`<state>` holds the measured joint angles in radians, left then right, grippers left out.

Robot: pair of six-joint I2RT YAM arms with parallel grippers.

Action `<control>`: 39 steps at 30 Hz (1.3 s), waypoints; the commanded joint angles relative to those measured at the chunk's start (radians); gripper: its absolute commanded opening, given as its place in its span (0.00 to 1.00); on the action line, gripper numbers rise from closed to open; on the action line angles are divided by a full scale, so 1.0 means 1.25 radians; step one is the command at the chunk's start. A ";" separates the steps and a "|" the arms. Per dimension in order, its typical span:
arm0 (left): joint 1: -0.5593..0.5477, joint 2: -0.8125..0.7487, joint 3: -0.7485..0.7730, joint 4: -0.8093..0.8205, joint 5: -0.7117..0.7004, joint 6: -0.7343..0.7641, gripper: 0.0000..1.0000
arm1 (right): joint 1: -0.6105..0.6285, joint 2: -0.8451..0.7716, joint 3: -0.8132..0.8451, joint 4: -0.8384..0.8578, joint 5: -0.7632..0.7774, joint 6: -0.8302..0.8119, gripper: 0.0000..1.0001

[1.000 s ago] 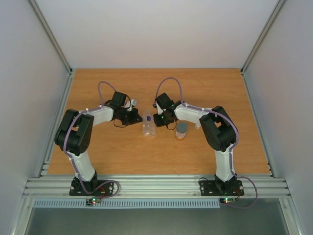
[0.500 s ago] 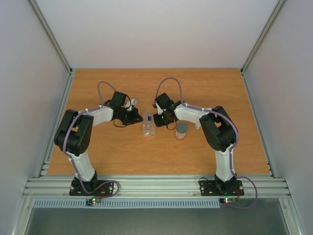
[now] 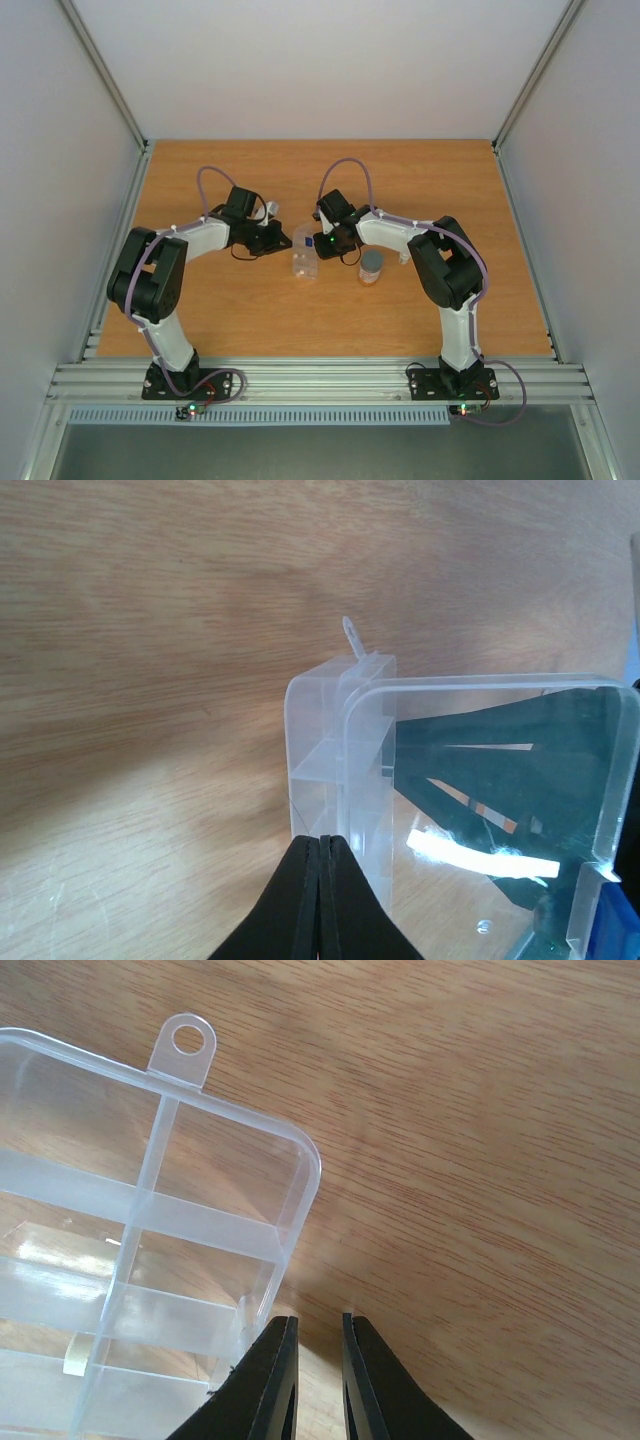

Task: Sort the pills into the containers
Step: Close the pill container at the center of the board.

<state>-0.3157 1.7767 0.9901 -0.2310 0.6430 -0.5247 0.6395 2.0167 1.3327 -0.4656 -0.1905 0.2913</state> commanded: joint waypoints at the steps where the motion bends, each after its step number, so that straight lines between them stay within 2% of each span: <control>1: -0.004 -0.028 -0.015 0.023 0.015 -0.008 0.00 | 0.000 0.003 0.012 -0.018 0.000 0.005 0.15; 39: -0.006 -0.108 -0.071 0.052 0.003 -0.033 0.00 | 0.000 -0.028 -0.025 -0.003 -0.001 0.007 0.16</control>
<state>-0.3164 1.6924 0.9249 -0.2096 0.6388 -0.5507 0.6395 2.0109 1.3220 -0.4595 -0.1936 0.2966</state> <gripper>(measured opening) 0.008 0.161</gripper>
